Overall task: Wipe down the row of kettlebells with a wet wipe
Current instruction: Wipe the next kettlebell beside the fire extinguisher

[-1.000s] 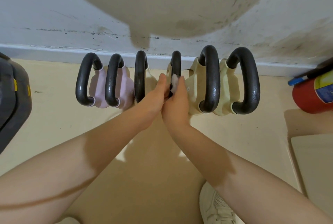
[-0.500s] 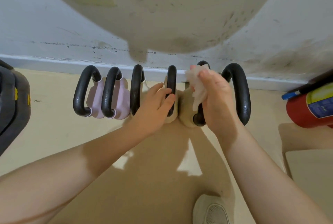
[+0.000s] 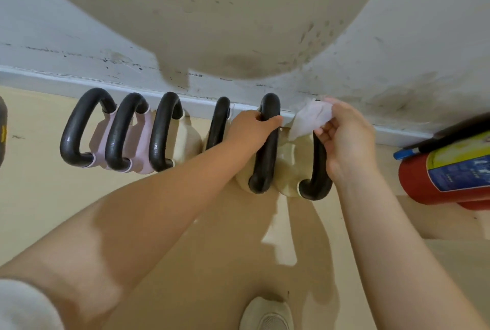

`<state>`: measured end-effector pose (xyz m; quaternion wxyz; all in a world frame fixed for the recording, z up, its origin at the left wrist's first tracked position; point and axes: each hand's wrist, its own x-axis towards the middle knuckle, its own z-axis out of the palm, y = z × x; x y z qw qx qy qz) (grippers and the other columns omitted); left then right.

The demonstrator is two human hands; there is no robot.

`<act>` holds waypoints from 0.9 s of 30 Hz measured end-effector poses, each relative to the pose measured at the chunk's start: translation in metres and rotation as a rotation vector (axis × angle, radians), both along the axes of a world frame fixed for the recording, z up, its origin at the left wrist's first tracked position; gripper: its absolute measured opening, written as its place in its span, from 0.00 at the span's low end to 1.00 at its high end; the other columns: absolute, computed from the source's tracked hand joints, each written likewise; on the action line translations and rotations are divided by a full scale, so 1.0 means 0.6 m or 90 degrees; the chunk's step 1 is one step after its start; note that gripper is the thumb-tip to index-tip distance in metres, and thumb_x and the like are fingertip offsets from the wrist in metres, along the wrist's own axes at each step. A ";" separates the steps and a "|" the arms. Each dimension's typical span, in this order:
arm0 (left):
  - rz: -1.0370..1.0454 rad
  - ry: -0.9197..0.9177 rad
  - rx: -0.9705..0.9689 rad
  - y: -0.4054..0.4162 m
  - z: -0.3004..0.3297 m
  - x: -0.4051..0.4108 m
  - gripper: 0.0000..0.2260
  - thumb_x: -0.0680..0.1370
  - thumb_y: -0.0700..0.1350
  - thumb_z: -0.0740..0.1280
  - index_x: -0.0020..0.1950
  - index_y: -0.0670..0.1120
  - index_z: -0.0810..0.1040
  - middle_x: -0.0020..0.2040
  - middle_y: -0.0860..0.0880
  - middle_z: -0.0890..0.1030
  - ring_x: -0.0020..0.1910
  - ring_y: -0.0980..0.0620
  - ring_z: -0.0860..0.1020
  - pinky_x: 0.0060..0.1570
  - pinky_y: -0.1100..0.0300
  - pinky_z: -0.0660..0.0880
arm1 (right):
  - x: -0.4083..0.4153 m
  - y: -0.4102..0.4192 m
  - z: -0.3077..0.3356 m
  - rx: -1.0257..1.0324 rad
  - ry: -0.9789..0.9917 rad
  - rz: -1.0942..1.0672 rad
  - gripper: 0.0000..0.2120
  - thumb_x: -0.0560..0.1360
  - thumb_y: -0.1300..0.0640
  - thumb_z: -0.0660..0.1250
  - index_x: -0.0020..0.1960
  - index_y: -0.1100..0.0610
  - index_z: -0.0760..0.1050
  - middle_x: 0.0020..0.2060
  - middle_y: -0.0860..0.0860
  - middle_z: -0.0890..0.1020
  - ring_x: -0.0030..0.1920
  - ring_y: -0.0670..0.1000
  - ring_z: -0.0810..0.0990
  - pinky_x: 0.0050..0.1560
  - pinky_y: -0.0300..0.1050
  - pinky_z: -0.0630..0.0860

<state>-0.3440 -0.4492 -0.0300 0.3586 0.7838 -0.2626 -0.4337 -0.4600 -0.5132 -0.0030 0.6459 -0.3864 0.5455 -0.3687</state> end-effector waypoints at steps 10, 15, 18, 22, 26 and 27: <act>0.028 0.103 0.025 0.011 -0.004 0.004 0.12 0.76 0.54 0.65 0.46 0.45 0.78 0.40 0.49 0.81 0.43 0.50 0.80 0.46 0.60 0.75 | 0.029 -0.003 -0.040 -0.458 0.290 0.421 0.10 0.81 0.57 0.54 0.49 0.55 0.74 0.37 0.46 0.79 0.35 0.40 0.75 0.39 0.33 0.72; 0.032 0.116 -0.040 0.060 -0.005 -0.004 0.08 0.76 0.53 0.64 0.44 0.49 0.78 0.38 0.54 0.80 0.39 0.59 0.79 0.39 0.71 0.74 | 0.025 0.010 -0.055 -0.717 0.390 0.592 0.20 0.79 0.49 0.48 0.57 0.56 0.74 0.47 0.50 0.82 0.52 0.51 0.77 0.69 0.47 0.58; 0.042 0.119 -0.040 0.078 -0.007 -0.005 0.09 0.76 0.51 0.65 0.46 0.45 0.79 0.39 0.50 0.80 0.42 0.52 0.79 0.49 0.60 0.76 | 0.041 -0.008 -0.056 -0.760 0.388 0.635 0.21 0.79 0.49 0.48 0.59 0.56 0.75 0.53 0.50 0.82 0.60 0.51 0.75 0.68 0.44 0.53; 0.036 0.112 -0.053 0.089 -0.005 -0.010 0.12 0.76 0.47 0.65 0.50 0.38 0.78 0.40 0.42 0.80 0.42 0.49 0.79 0.53 0.52 0.76 | 0.085 -0.014 -0.065 -0.743 0.464 0.654 0.14 0.79 0.53 0.54 0.42 0.55 0.75 0.38 0.49 0.79 0.44 0.50 0.76 0.70 0.51 0.56; 0.021 0.087 -0.055 0.094 -0.010 -0.015 0.15 0.76 0.49 0.65 0.50 0.36 0.77 0.41 0.38 0.79 0.41 0.49 0.77 0.49 0.52 0.76 | 0.102 -0.020 -0.060 -0.792 0.459 0.849 0.13 0.74 0.56 0.56 0.33 0.59 0.70 0.26 0.52 0.71 0.31 0.53 0.68 0.47 0.50 0.70; 0.019 0.076 -0.059 0.095 -0.011 -0.017 0.14 0.76 0.49 0.65 0.49 0.37 0.77 0.39 0.42 0.79 0.39 0.51 0.77 0.46 0.56 0.75 | 0.101 -0.026 -0.059 -0.767 0.466 0.837 0.14 0.72 0.55 0.54 0.33 0.60 0.71 0.26 0.53 0.71 0.31 0.53 0.68 0.45 0.51 0.71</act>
